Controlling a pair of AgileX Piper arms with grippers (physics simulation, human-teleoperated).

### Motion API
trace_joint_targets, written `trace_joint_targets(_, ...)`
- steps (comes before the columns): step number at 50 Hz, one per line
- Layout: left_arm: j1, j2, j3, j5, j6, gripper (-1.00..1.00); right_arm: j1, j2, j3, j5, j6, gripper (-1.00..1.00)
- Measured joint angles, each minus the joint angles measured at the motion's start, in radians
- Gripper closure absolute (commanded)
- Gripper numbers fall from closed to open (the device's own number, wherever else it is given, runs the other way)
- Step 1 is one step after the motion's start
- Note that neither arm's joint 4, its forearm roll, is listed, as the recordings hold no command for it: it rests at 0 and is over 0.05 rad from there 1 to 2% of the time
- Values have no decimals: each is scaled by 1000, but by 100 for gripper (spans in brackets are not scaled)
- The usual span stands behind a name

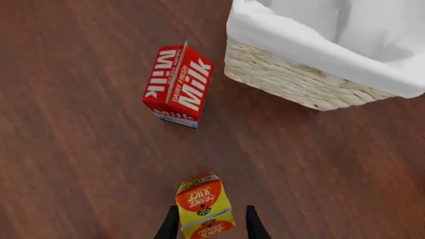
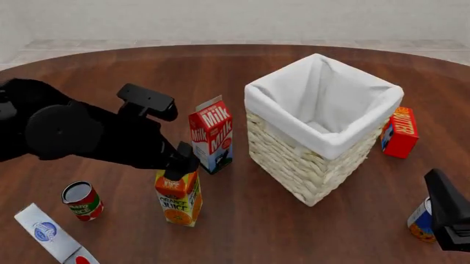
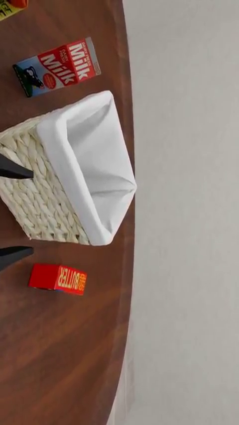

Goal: Pick up the orange juice, and put it in the basket.

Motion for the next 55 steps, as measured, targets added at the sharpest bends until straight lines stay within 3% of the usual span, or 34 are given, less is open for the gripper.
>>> trace_joint_targets(27, 35, -3, 65, -41, 25, -100, 10, 0, -1, 0, 0, -100)
trace_joint_targets(55, 14, 13, 97, -67, -3, -100, 11, 0, -2, 0, -2, -100)
